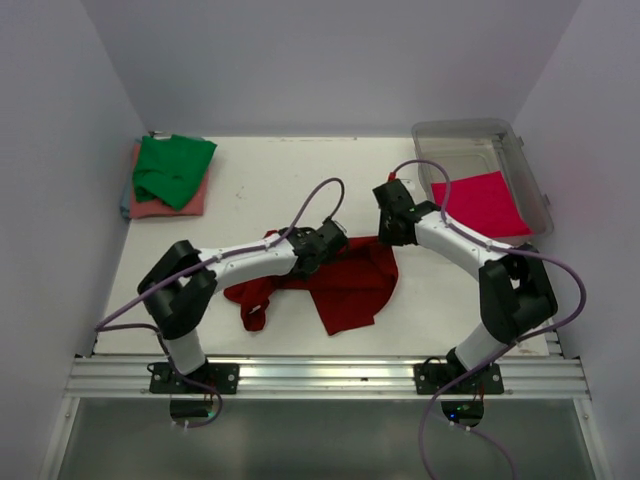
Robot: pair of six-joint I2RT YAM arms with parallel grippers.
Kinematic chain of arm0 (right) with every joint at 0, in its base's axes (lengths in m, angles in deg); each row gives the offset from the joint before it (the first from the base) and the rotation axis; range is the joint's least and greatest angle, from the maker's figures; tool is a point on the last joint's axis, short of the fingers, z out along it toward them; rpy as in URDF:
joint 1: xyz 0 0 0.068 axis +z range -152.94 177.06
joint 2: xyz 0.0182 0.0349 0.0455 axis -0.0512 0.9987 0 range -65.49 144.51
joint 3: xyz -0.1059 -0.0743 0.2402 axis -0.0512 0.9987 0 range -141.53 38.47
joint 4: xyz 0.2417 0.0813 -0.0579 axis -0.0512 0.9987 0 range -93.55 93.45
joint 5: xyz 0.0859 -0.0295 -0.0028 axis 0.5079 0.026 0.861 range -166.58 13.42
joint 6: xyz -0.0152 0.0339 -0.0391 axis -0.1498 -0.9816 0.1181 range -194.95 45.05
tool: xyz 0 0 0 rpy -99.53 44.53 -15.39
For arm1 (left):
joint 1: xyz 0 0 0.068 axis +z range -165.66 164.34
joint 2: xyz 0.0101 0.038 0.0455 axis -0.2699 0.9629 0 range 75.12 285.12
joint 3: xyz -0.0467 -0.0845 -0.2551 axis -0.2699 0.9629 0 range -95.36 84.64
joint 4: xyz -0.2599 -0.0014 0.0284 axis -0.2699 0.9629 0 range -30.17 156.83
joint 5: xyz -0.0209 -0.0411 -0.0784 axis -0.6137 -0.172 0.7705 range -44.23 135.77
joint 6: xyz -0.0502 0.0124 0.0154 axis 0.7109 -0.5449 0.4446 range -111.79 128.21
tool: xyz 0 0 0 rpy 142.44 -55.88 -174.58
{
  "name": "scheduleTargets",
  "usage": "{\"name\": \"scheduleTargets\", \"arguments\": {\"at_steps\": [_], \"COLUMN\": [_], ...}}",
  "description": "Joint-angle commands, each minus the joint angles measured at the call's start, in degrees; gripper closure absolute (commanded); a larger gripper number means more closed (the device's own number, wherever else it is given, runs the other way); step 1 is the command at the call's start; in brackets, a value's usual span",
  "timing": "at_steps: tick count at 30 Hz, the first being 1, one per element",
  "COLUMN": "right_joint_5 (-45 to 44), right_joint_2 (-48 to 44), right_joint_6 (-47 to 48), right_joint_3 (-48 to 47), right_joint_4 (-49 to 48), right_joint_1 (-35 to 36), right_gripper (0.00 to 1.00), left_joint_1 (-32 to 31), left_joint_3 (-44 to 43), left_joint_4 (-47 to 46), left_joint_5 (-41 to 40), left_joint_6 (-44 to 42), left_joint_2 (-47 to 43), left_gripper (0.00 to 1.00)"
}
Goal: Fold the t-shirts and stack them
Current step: Flatten the tshirt out
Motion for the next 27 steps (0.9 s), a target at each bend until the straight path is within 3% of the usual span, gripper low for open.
{"name": "scheduleTargets", "arguments": {"at_steps": [1, 5, 9, 15, 22, 26, 27], "right_joint_5": [-0.6, -1.2, -1.5, -2.7, -7.4, -8.7, -8.5], "right_joint_2": [-2.9, -4.3, -5.5, -7.1, -13.3, -16.4, -16.9], "right_joint_6": [1.0, 1.5, 2.1, 2.7, 2.4, 2.8, 2.9], "right_joint_3": [0.3, 0.4, 0.3, -1.1, -1.5, -1.8, -1.6], "right_joint_4": [-0.9, -0.4, 0.4, 3.1, 7.3, 9.0, 9.1], "right_joint_1": [-0.8, -1.6, -2.3, -3.2, -6.1, -7.7, -7.9], "right_gripper": [1.00, 1.00, 1.00, 1.00, 1.00, 1.00, 1.00], "left_joint_1": [0.4, 3.2, 13.3, 25.2, 31.8, 36.6, 37.9], "left_joint_3": [-0.4, 1.2, 6.9, 8.1, 15.6, 19.9, 21.9], "left_joint_4": [-0.3, -2.0, -7.8, -4.2, -3.8, -2.1, -2.3], "left_joint_5": [-8.5, -15.2, -13.7, -6.6, 1.3, 1.6, 3.4], "left_joint_6": [7.3, 14.8, 18.5, 28.0, 34.7, 36.6, 36.6], "left_joint_2": [-11.8, -28.0, -38.3, -36.0, -36.2, -40.5, -41.6], "left_gripper": [1.00, 1.00, 1.00, 1.00, 0.99, 0.84, 0.72]}}
